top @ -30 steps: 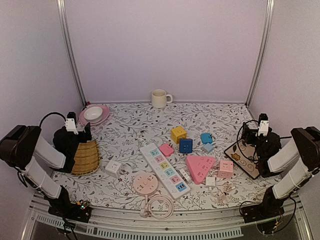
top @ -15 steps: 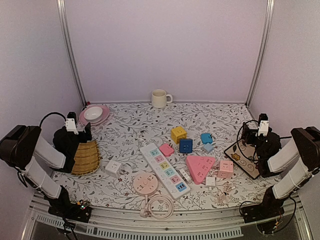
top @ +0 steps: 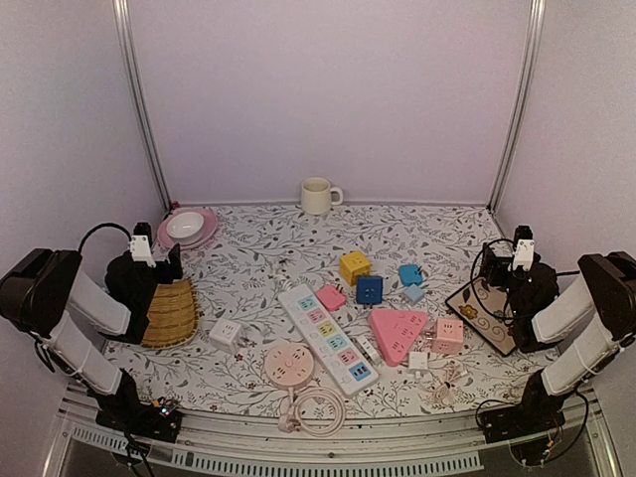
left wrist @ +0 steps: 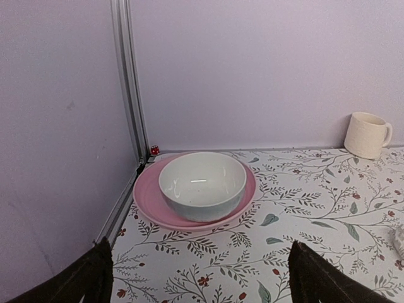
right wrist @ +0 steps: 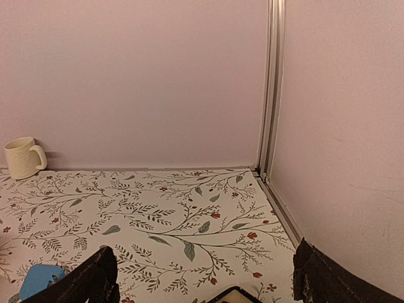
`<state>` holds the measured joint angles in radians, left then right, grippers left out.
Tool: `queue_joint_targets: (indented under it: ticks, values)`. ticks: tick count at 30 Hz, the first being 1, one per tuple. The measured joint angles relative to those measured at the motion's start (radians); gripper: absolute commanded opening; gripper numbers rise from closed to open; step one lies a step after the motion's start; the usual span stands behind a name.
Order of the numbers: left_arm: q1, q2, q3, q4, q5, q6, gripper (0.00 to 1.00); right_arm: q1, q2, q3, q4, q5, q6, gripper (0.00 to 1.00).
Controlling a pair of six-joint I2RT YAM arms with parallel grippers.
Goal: Pull the plug off the socket
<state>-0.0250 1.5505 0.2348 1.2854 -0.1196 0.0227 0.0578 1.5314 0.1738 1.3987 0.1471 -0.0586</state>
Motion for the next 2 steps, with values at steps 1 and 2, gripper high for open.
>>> queue_joint_targets:
  ticks: [1,2]
  values:
    - [0.0,0.0,0.0,0.0,0.0,0.0,0.97,0.0,0.0,0.0,0.0,0.0,0.0,0.99]
    - [0.0,0.0,0.0,0.0,0.0,0.0,0.97,0.0,0.0,0.0,0.0,0.0,0.0,0.99]
